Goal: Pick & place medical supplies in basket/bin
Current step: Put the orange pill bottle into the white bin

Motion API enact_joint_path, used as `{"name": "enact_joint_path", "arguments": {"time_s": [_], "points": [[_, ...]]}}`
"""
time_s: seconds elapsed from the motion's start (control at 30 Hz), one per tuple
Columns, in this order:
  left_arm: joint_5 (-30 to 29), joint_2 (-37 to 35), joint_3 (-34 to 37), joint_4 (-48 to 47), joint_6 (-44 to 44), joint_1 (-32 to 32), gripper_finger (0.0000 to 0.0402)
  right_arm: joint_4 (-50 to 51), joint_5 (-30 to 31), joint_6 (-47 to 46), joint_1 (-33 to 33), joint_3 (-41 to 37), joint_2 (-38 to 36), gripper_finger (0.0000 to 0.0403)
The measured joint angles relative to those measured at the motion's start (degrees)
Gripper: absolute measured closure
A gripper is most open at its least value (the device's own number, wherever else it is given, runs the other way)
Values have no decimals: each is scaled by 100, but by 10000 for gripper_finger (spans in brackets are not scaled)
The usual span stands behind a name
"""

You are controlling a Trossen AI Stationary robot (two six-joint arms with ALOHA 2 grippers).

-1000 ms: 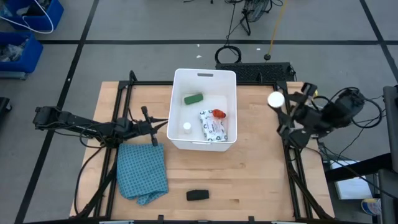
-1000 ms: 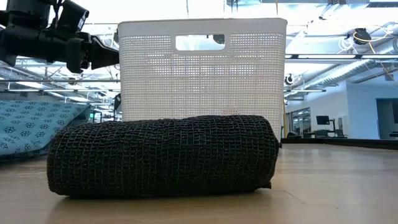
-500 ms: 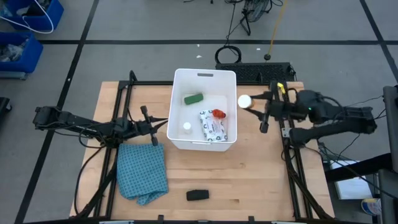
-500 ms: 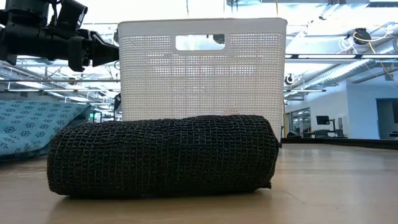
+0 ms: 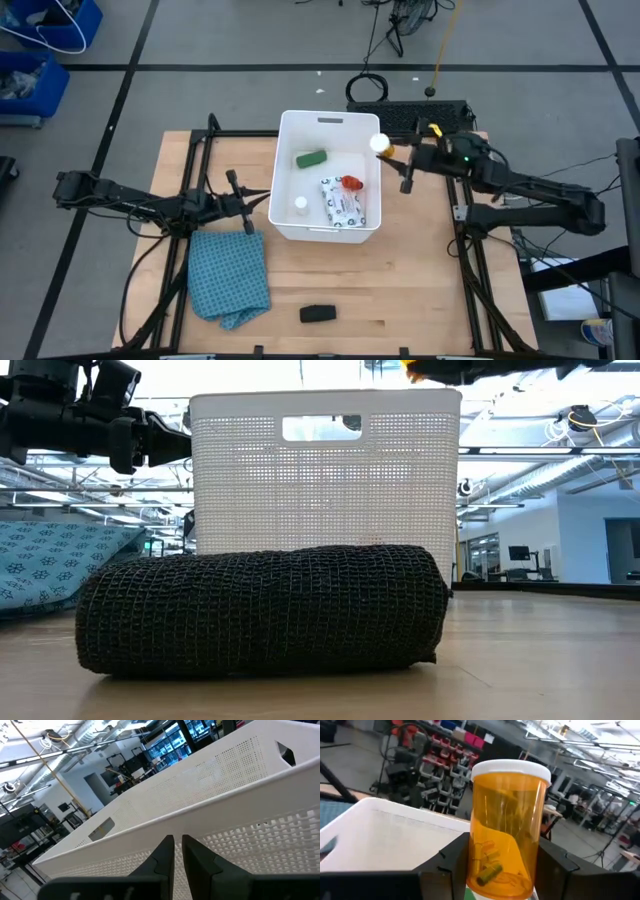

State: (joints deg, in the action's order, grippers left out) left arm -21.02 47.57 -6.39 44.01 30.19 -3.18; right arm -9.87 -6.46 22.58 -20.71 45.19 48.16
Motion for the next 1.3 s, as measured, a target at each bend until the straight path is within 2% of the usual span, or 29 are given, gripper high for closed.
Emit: {"name": "enact_joint_path", "arguments": {"time_s": [0.1, 0.2, 0.33, 0.53, 0.67, 0.97, 1.3], "points": [[0, 0, 0, -2, -12, 0, 360, -205, -4, -146, -145, 133, 332, 246], [-1, 0, 0, -4, -17, 0, 360, 124, -71, -222, -268, 599, 887, 247], [-2, 0, 0, -5, -5, 0, 360, 1092, -136, -95, -334, 1662, 1926, 247], [-2, -1, 0, -7, 84, 0, 360, 3216, -137, 842, -413, 3510, 3529, 246], [-2, 0, 0, -7, 97, 0, 360, 3717, -135, 1018, -527, 4278, 4432, 247], [2, -1, 0, -13, 57, 0, 360, 3852, -267, 1870, -565, 5045, 5674, 247], [11, -1, 0, -48, 9, 0, 360, 4033, -264, 2234, -498, 5206, 6315, 246]]}}
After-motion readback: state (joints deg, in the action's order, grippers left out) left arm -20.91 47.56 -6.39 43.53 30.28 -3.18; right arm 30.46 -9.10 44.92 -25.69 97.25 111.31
